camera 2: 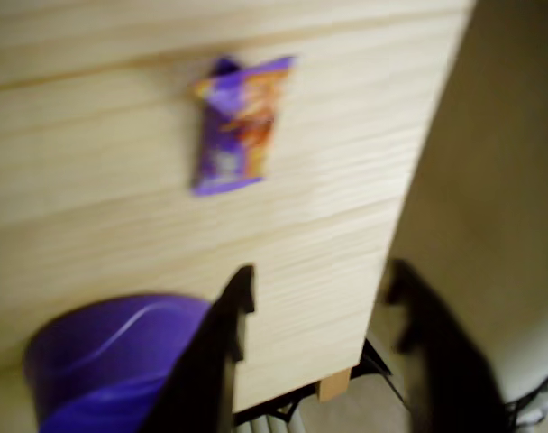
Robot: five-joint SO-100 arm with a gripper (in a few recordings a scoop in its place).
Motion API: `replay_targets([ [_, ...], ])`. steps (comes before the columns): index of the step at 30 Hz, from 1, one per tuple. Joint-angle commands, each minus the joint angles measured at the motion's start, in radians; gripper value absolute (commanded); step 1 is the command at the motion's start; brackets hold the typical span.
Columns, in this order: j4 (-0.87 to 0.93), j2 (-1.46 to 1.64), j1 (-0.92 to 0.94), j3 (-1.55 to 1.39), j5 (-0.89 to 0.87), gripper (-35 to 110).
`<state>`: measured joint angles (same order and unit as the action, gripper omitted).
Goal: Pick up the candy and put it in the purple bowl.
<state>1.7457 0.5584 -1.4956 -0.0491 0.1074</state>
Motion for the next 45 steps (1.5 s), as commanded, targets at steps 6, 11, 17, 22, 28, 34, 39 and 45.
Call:
replay_targets([
  [6, 0.018, -0.040, -0.015, 0.242, -0.031, 15],
  [11, 0.018, -0.097, -0.029, 0.252, -0.054, 21],
  [17, 0.018, -0.163, -0.043, 0.290, -0.066, 19],
  [22, 0.018, -0.176, -0.048, 0.264, -0.071, 21],
  [28, 0.018, -0.190, -0.051, 0.233, -0.074, 30],
  [34, 0.018, -0.229, -0.048, 0.245, -0.069, 35],
  [39, 0.018, -0.302, -0.040, 0.337, -0.084, 35],
  [45, 0.018, -0.327, -0.012, 0.351, -0.086, 33],
])
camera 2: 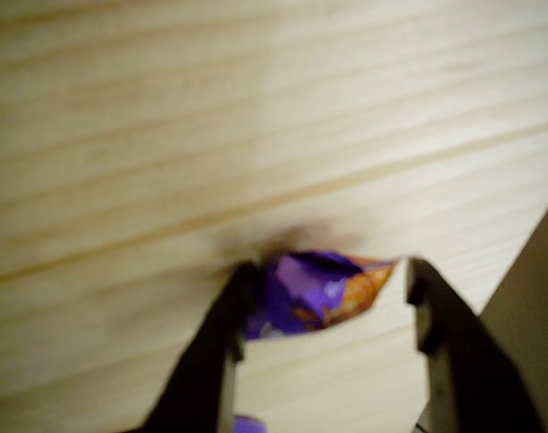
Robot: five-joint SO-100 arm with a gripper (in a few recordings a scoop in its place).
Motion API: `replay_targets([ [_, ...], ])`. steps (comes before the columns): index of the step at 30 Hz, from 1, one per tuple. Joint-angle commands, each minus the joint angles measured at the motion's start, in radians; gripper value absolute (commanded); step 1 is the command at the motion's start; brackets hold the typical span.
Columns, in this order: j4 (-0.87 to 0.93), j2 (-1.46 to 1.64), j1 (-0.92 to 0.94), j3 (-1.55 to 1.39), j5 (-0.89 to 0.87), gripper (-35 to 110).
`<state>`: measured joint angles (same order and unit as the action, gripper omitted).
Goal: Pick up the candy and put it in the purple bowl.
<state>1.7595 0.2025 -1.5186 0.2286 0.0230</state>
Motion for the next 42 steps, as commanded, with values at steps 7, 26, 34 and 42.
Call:
replay_targets([
  [7, 0.005, 0.034, 0.054, 0.075, 0.008, 26],
  [26, 0.005, 0.020, 0.058, 0.075, 0.018, 13],
  [34, 0.005, 0.032, 0.069, 0.066, -0.067, 6],
  [42, 0.005, 0.060, 0.081, 0.048, -0.051, 4],
])
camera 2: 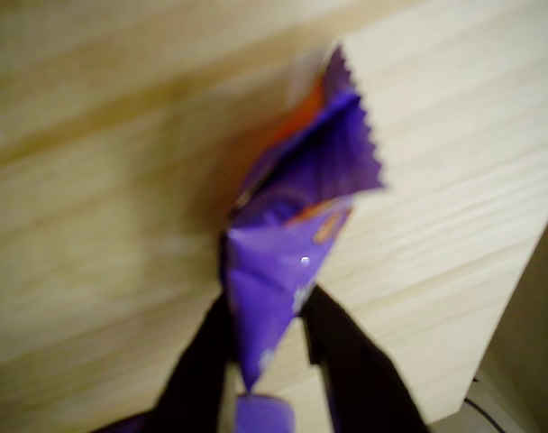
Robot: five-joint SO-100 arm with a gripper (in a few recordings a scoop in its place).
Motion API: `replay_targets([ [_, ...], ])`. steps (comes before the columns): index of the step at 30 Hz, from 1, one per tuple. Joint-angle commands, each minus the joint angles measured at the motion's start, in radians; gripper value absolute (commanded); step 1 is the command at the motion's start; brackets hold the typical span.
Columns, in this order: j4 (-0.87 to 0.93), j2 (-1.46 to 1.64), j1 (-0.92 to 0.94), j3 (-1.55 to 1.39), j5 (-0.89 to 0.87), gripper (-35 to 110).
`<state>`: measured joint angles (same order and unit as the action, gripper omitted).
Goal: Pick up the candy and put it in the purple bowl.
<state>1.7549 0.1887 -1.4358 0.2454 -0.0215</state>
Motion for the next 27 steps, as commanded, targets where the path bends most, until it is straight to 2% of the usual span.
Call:
replay_targets([
  [1, 0.009, 0.078, 0.002, 0.035, -0.005, 4],
  [6, 0.009, 0.067, 0.006, 0.028, 0.020, 7],
  [13, 0.009, 0.178, 0.005, -0.152, 0.046, 39],
  [17, 0.009, 0.259, -0.011, -0.250, 0.051, 30],
  [27, 0.005, 0.538, -0.005, -0.632, 0.112, 30],
])
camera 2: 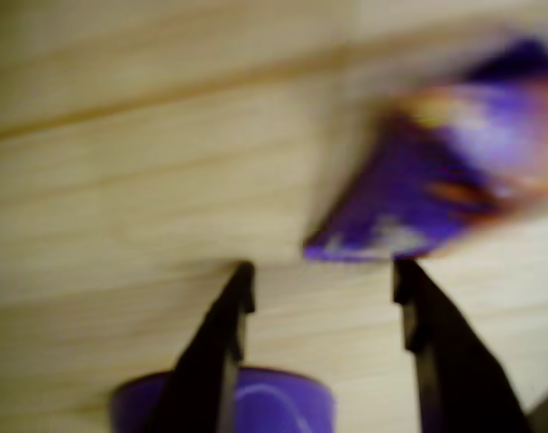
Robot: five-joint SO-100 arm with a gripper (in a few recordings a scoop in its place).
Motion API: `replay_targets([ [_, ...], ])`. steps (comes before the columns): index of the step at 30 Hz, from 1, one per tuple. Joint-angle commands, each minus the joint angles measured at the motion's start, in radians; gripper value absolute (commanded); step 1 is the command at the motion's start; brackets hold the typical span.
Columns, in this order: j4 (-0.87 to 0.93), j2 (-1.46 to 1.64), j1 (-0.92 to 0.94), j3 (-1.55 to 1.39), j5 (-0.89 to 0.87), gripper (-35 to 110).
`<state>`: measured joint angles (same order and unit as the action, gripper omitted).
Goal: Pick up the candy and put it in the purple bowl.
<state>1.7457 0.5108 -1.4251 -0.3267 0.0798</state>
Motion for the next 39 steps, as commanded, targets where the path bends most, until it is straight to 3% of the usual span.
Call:
replay_targets([
  [1, 0.014, 0.218, -0.018, -0.063, 0.011, 31],
  [15, 0.014, 0.310, -0.032, 0.049, -0.061, 19],
  [23, 0.014, 0.333, -0.092, 0.012, -0.181, 19],
  [39, 0.014, 0.018, -0.094, 0.428, -0.239, 17],
])
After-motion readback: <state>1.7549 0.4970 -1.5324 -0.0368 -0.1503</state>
